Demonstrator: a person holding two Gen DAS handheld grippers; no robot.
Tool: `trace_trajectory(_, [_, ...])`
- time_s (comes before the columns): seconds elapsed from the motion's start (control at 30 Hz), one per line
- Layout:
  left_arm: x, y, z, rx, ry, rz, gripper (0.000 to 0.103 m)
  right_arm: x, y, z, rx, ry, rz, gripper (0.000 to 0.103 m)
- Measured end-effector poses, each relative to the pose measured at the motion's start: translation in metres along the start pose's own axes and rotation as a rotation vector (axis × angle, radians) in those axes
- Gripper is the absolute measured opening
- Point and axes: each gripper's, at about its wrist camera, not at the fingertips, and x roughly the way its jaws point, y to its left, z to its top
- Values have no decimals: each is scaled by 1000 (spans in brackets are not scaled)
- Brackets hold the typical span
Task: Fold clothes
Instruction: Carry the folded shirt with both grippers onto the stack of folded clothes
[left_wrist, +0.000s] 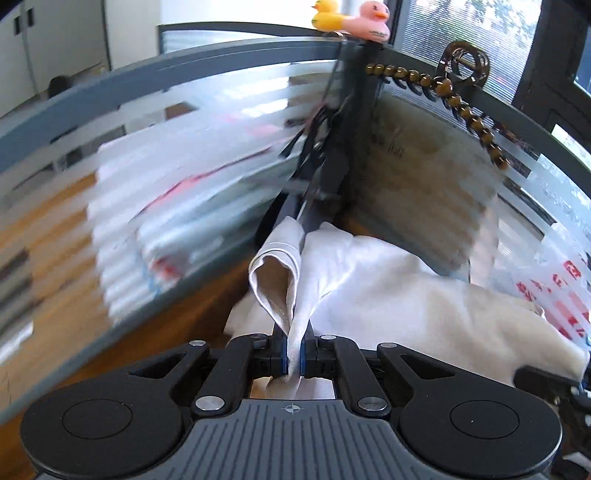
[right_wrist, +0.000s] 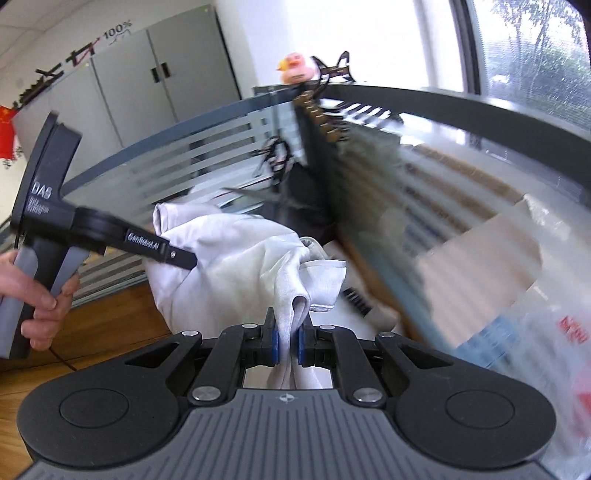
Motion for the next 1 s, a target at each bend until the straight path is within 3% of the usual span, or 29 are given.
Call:
trace_trajectory(0.27, [71,-20,31,67,79,11,12,55,-27,6,-61,77,-86,14])
trace_trajectory(0.33, [82,-22,31,85,98,24,21,63,-25,4,-104,89,-123,25])
trace_trajectory(0.4, [86,-23,31,103,107,50,38,67,-21,1,-162,83,-166,53])
trace_trajectory(0.47, [83,-21,30,105,100,60,53,68,-18,-4,-195,78,-179,63])
trace_trajectory(0.53, [75,-18,28,97,86,60,66,67,-16,-8,-206,81,-172,63])
trace_trajectory(0.8, [37,-5,10,52,106,47,77,56,-4,-23,-193,108,-145,81])
trace_trajectory(1.0, [3,-5,-22,27,77,41,98,17,12,-40,-191,93,-151,87])
